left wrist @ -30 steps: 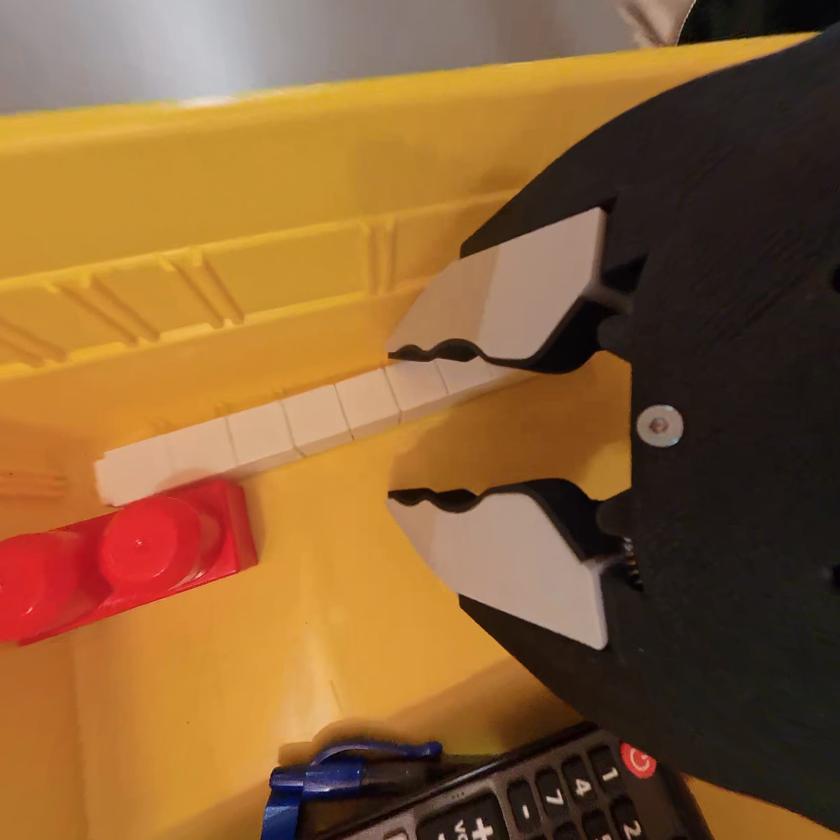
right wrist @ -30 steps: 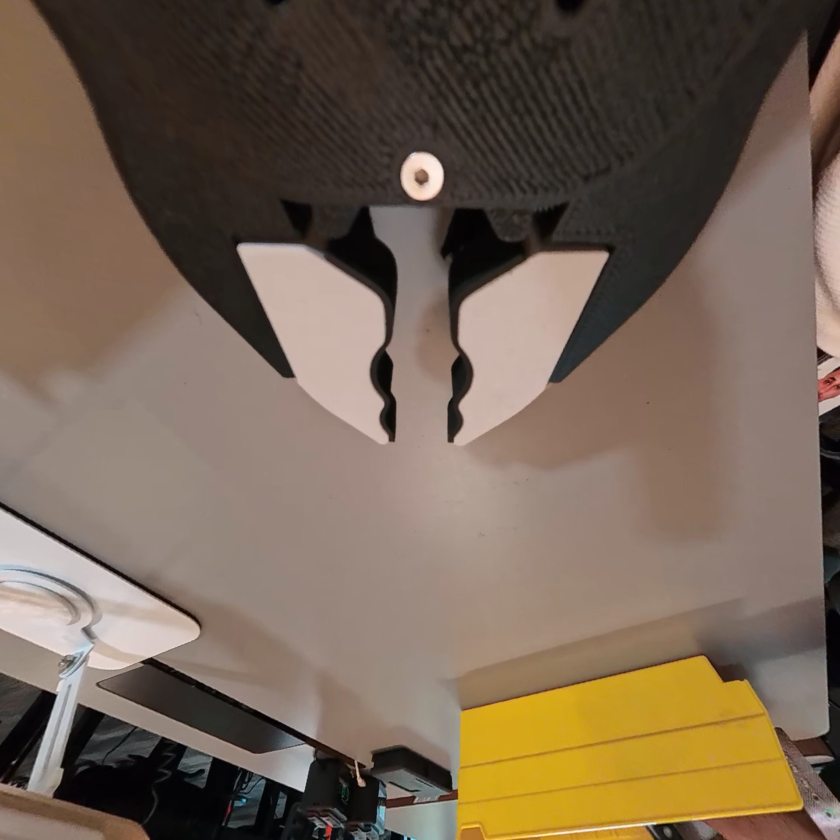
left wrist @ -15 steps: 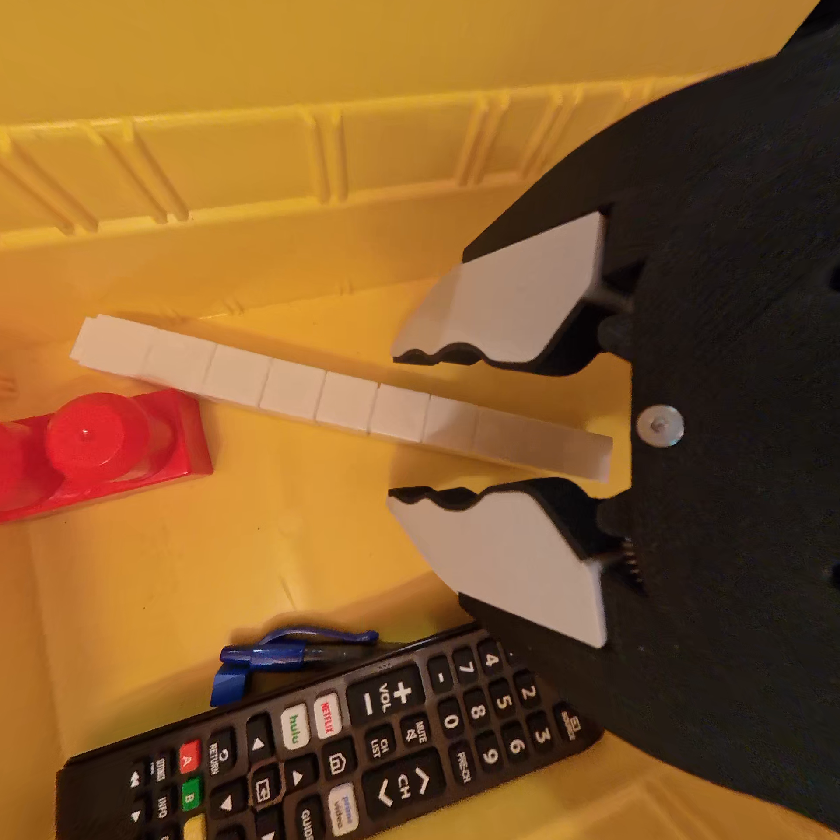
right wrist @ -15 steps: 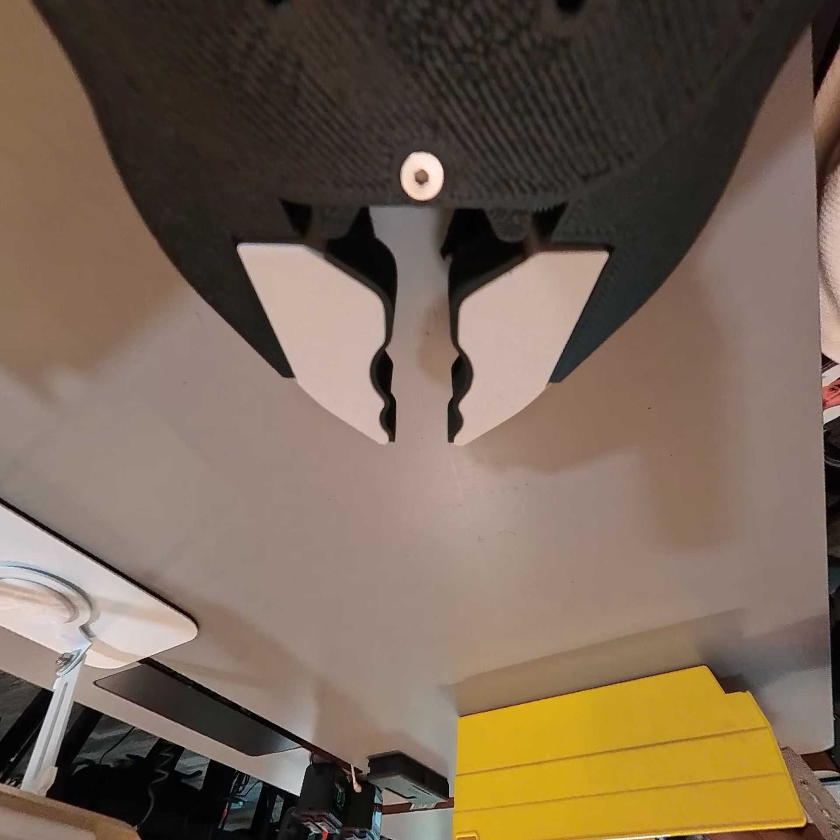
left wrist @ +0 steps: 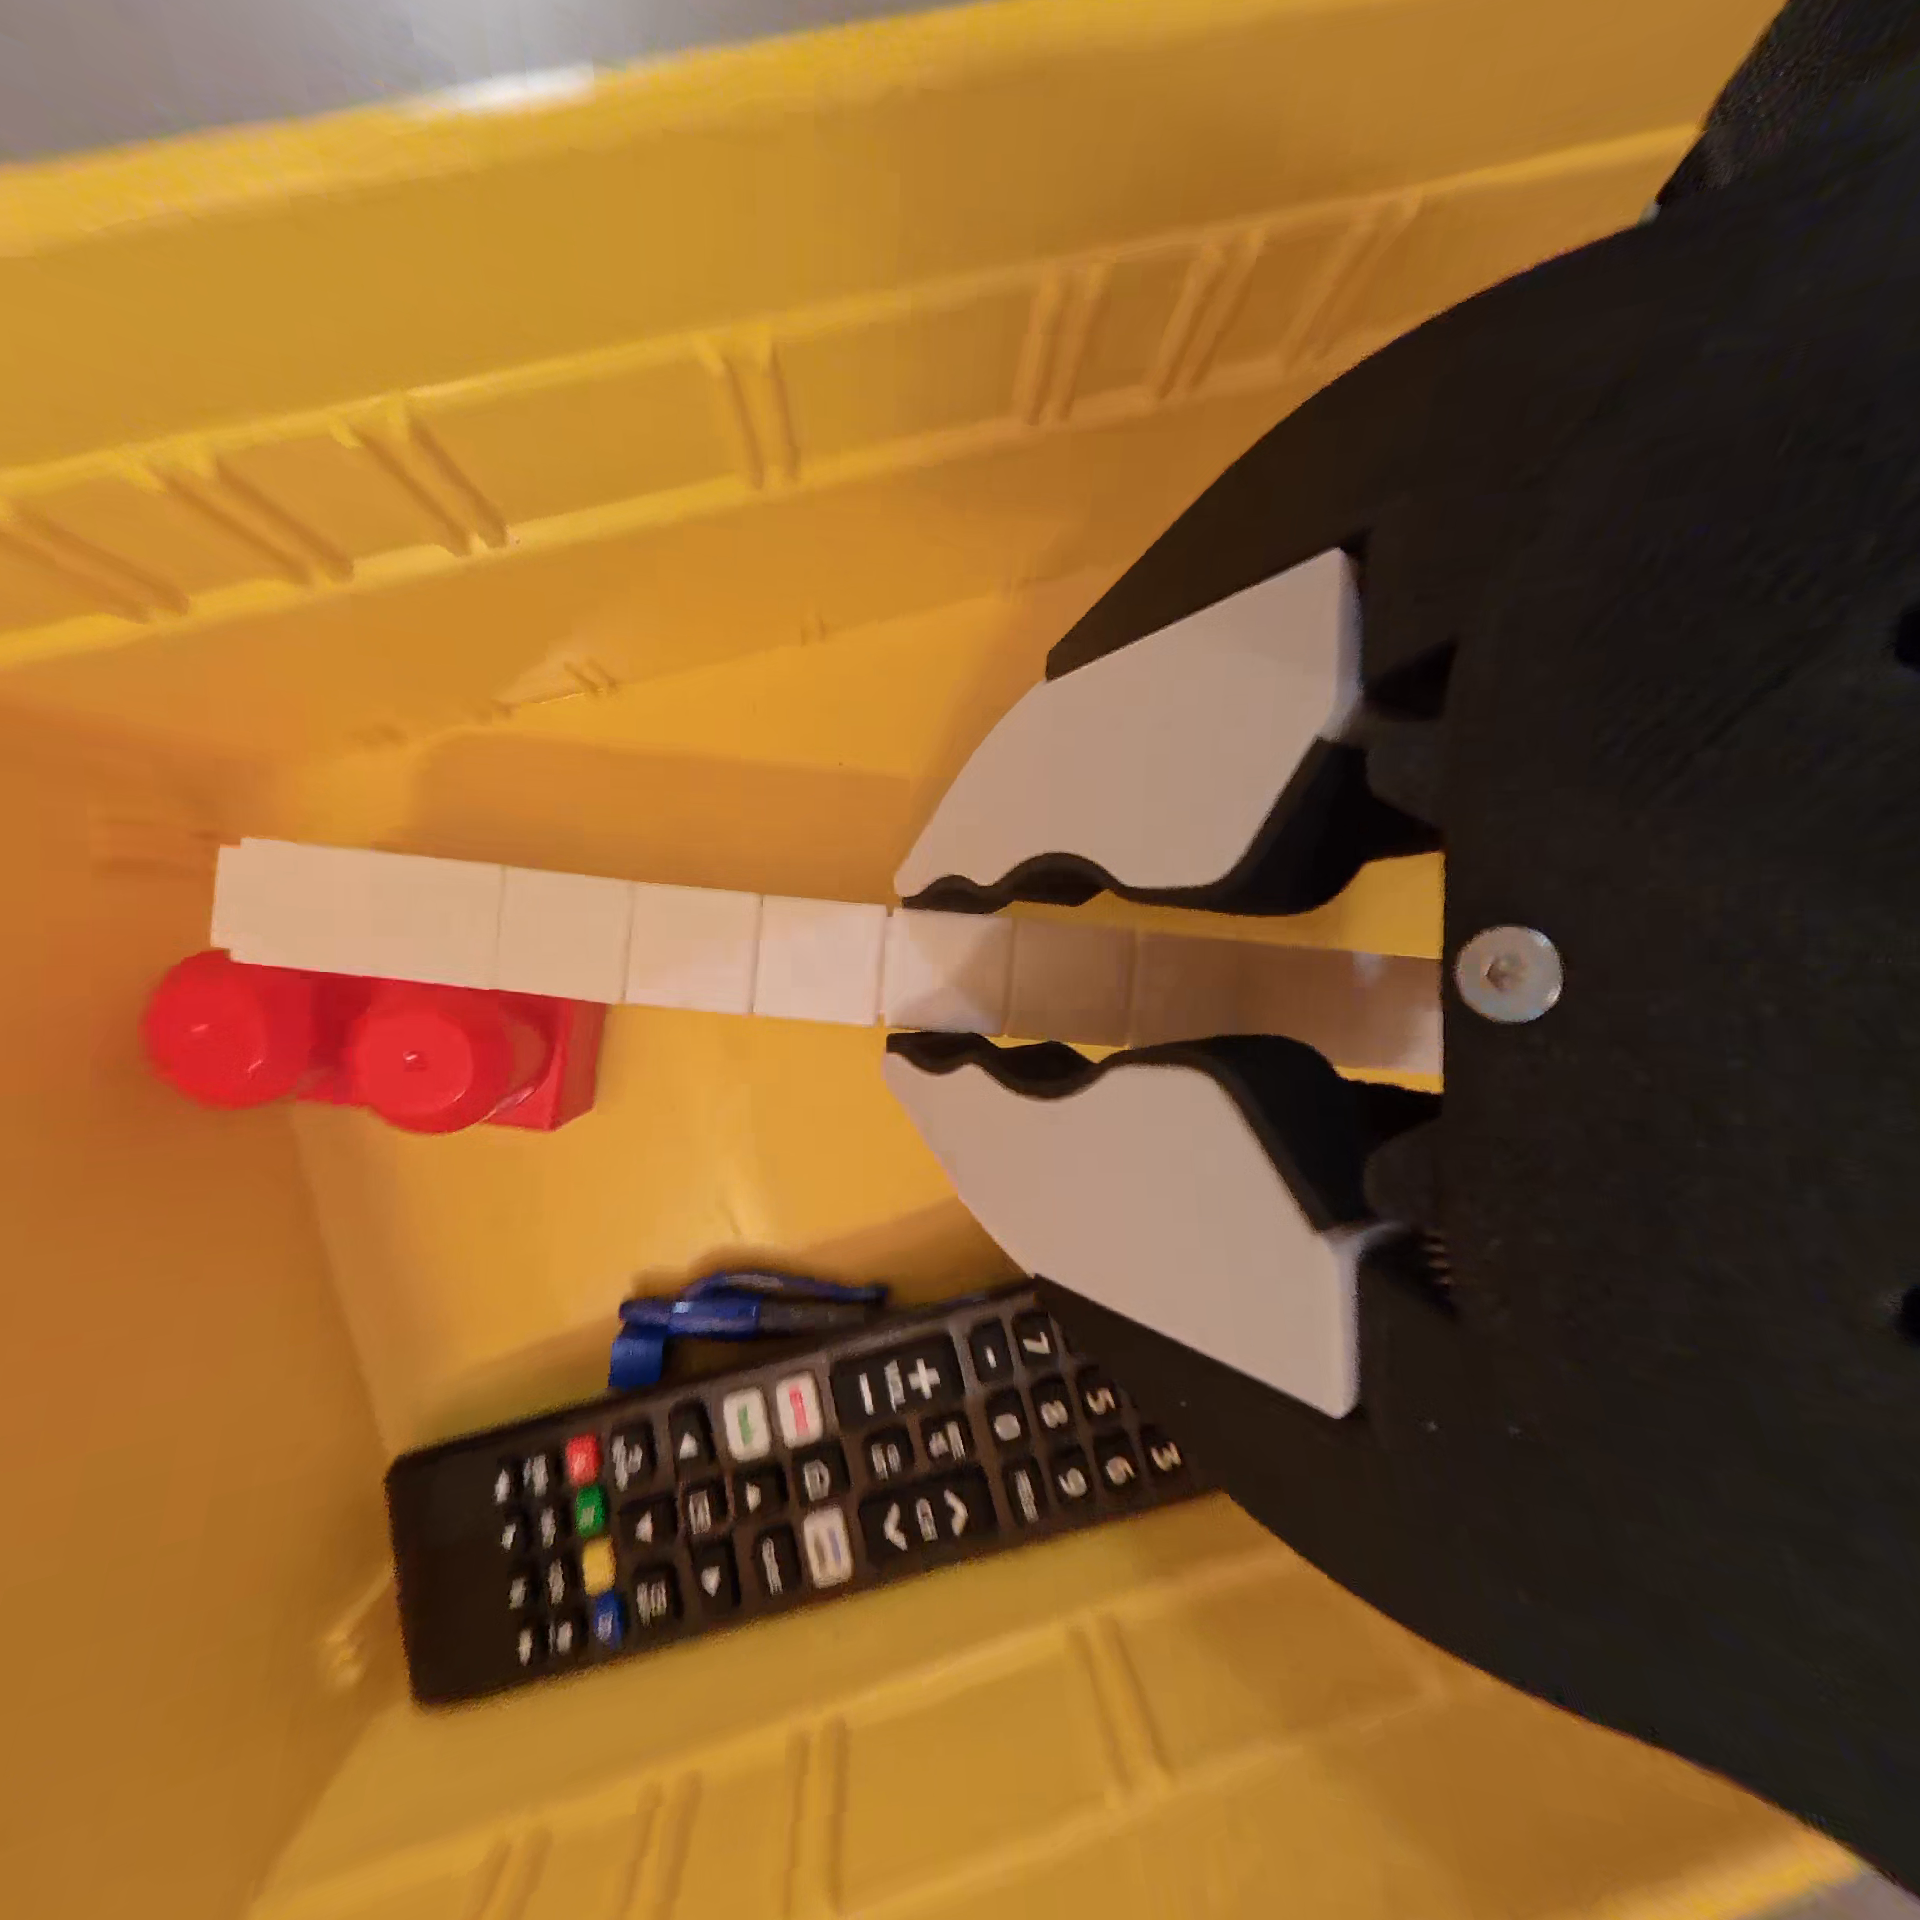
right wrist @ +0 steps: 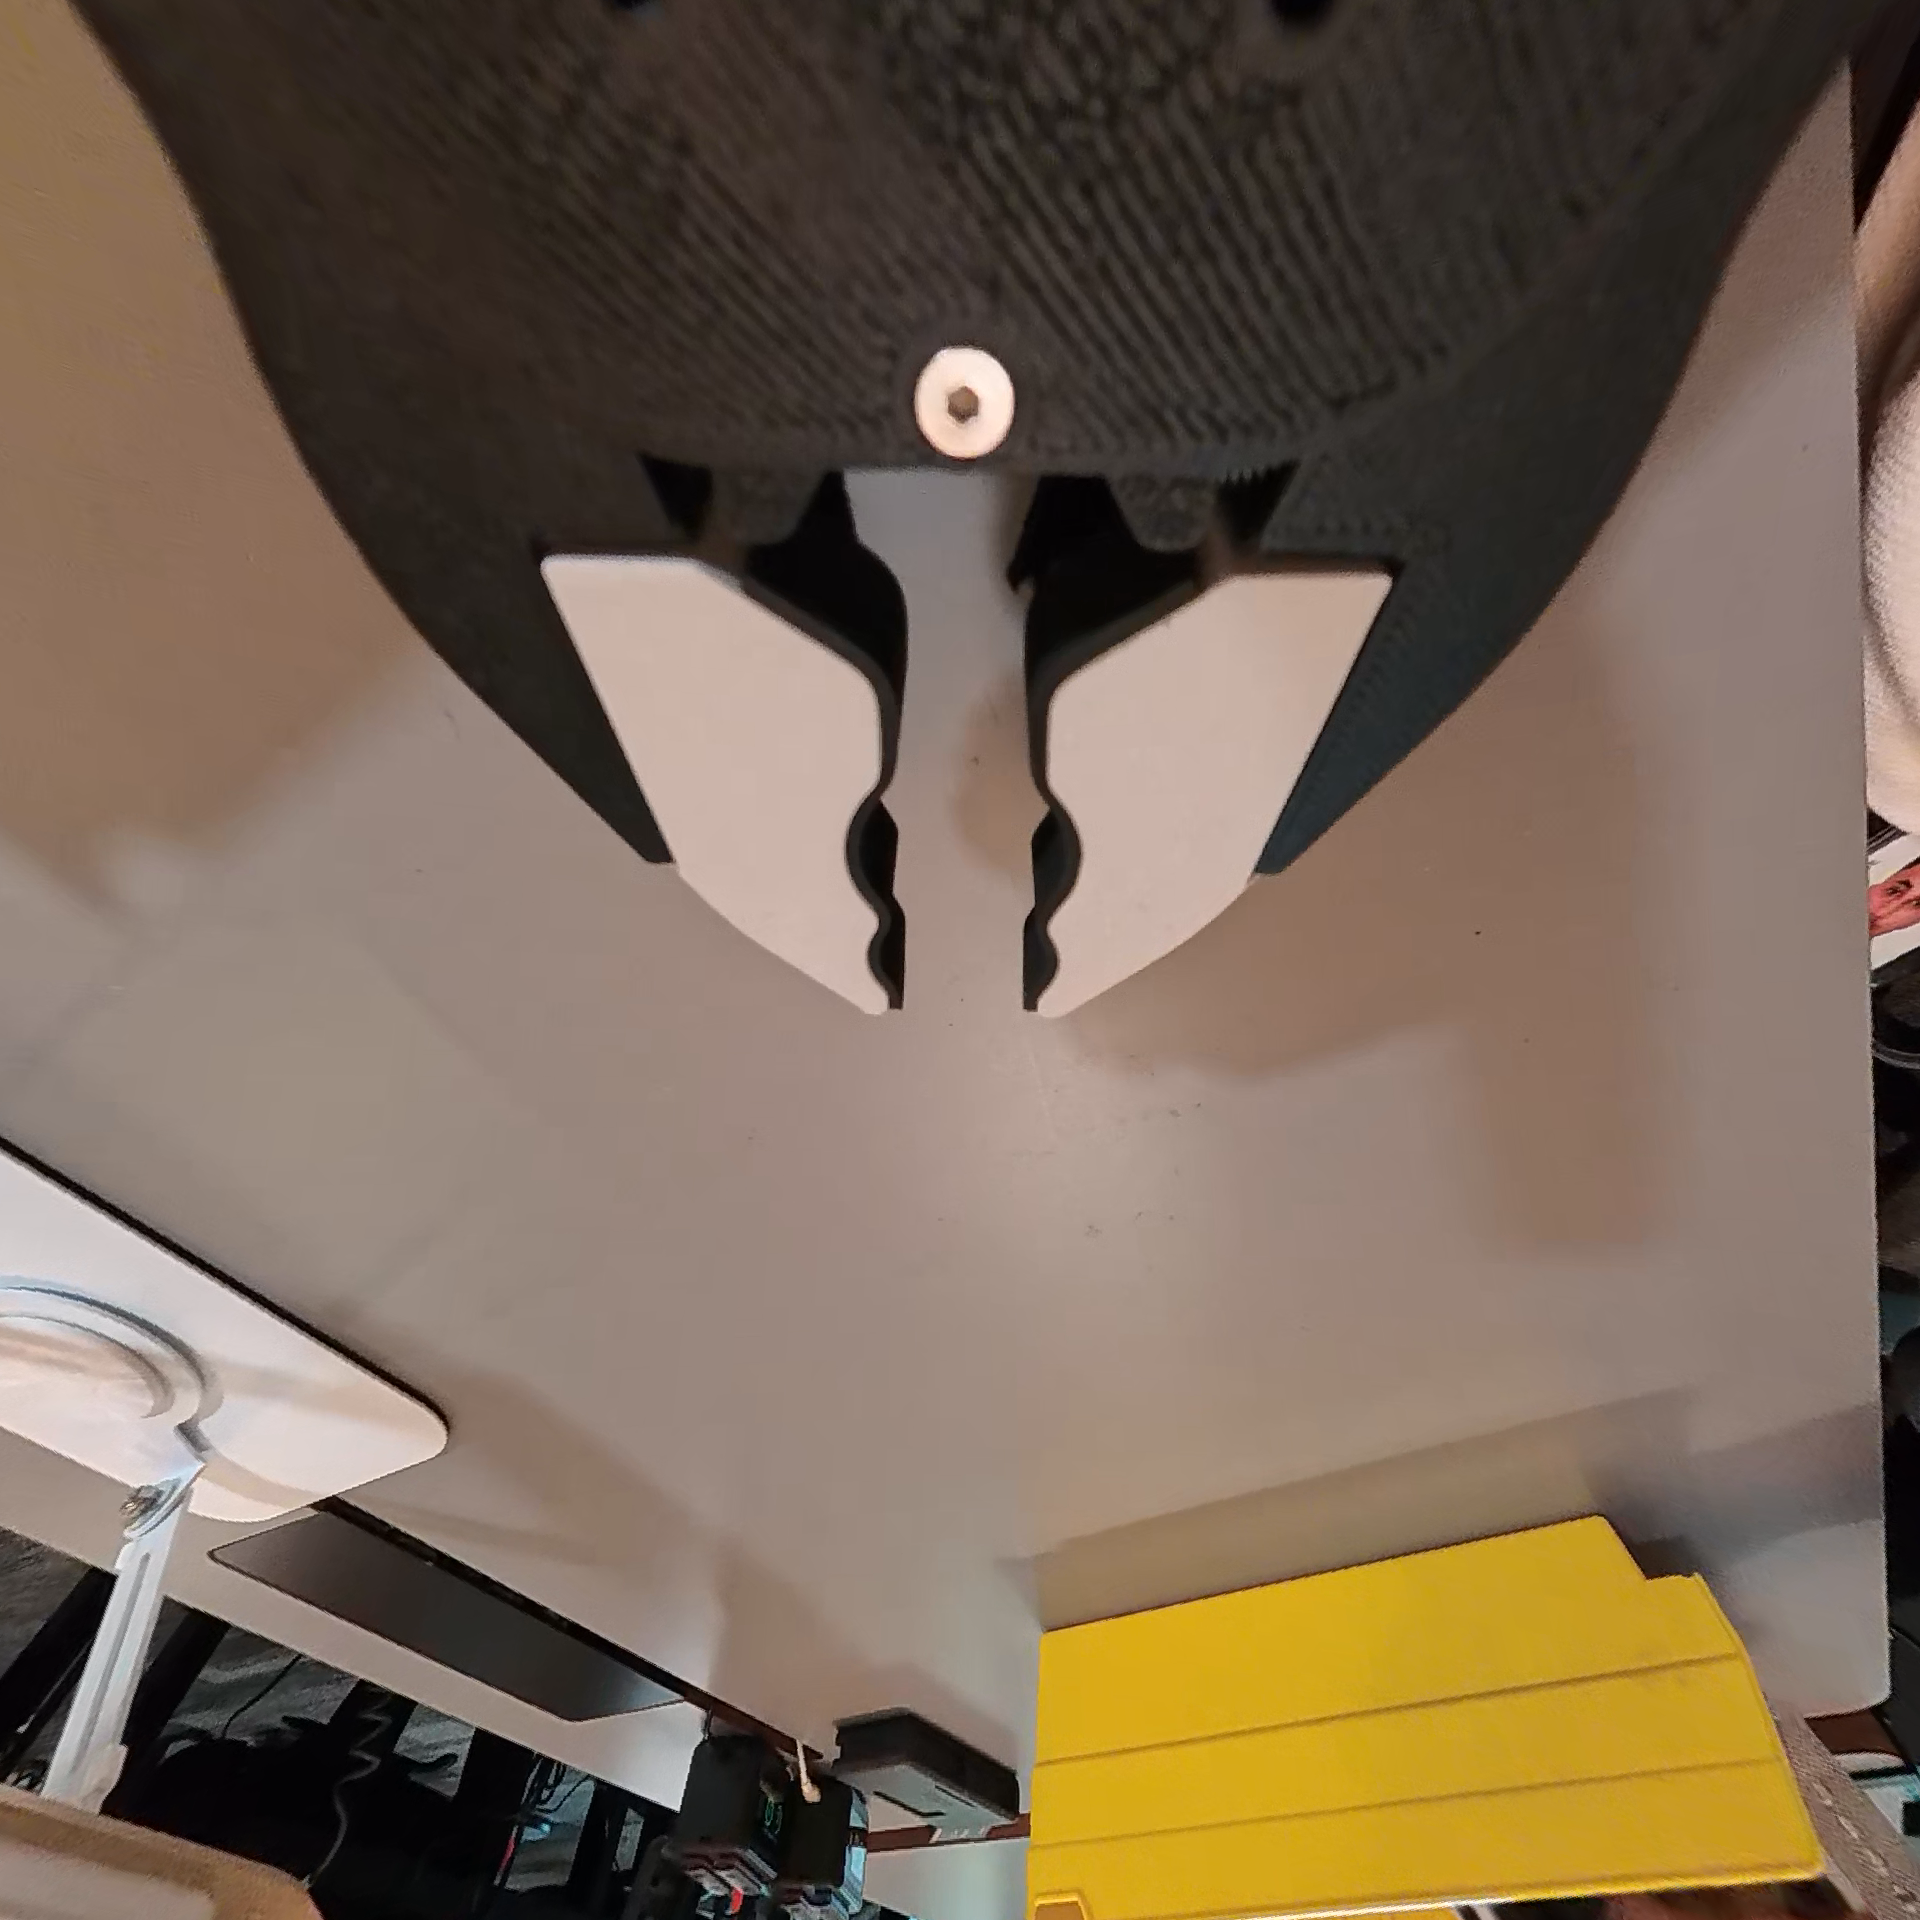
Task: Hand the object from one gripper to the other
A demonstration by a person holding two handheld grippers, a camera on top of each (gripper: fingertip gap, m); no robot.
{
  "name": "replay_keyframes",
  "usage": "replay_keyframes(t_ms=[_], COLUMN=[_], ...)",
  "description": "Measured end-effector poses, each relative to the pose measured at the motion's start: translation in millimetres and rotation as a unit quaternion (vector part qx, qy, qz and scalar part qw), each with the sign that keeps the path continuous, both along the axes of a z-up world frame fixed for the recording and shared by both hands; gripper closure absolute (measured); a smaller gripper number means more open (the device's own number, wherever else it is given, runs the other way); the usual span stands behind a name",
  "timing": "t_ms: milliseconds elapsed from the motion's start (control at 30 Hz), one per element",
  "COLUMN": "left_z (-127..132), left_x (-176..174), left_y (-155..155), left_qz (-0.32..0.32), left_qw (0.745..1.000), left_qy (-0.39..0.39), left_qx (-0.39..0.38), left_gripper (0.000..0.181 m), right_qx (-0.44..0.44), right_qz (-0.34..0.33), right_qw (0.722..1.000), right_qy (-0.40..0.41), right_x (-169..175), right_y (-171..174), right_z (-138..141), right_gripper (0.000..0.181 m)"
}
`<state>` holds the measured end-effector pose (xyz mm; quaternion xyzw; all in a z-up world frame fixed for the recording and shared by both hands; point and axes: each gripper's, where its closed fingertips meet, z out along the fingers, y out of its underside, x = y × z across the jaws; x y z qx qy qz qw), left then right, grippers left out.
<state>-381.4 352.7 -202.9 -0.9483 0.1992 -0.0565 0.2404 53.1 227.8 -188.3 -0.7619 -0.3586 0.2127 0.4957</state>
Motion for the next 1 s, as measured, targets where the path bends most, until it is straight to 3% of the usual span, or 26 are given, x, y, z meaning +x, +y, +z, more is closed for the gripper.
replay_keyframes(t_ms=[33, 167, 267, 367, 467, 567, 767, 867, 1000], left_z=[9.3, 56.3, 105.0, 158.2, 208.5, 234.8, 234.0, 207.3, 169.6], left_x=[-2.3, -3.1, 6.6, 33.2, 68.9, 107.9, 225.9, 285.7, 333.2], left_y=[0.2, -1.8, -4.0, -15.5, -36.5, -55.3, -87.5, -109.1, -131.1], left_qz=[0.005, 0.011, -0.003, -0.061, -0.136, -0.19, -0.278, -0.302, -0.316], left_qw=[1.0, 0.991, 0.965, 0.915, 0.846, 0.8, 0.737, 0.707, 0.679], left_qy=[-0.015, -0.114, -0.219, -0.338, -0.45, -0.509, -0.573, -0.621, -0.653], left_qx=[0.013, 0.074, 0.145, 0.211, 0.252, 0.254, 0.226, 0.156, 0.109], left_gripper=[0.158, 0.158, 0.158, 0.158, 0.158, 0.158, 0.159, 0.159, 0.159], right_qx=[0.0, -0.001, -0.002, -0.001, 0.006, 0.023, 0.077, 0.095, 0.072], right_qz=[0.0, 0.0, 0.0, -0.001, -0.002, 0.002, 0.033, 0.007, -0.001], right_qw=[1.0, 1.0, 1.0, 1.0, 1.0, 1.0, 0.992, 0.985, 0.971], right_qy=[0.0, -0.001, -0.004, -0.005, -0.004, 0.015, 0.094, 0.141, 0.227], right_x=[0.0, -0.3, -0.5, -0.7, -0.7, -4.3, -18.7, -9.4, 1.7], right_y=[0.1, 0.4, 0.7, 1.0, 1.6, 0.3, -14.1, -14.7, -19.5], right_z=[0.0, -0.6, -1.3, -1.6, 0.2, 10.1, 56.6, 80.0, 93.5], right_gripper=[0.16, 0.16, 0.16, 0.16, 0.161, 0.161, 0.152, 0.151, 0.151])
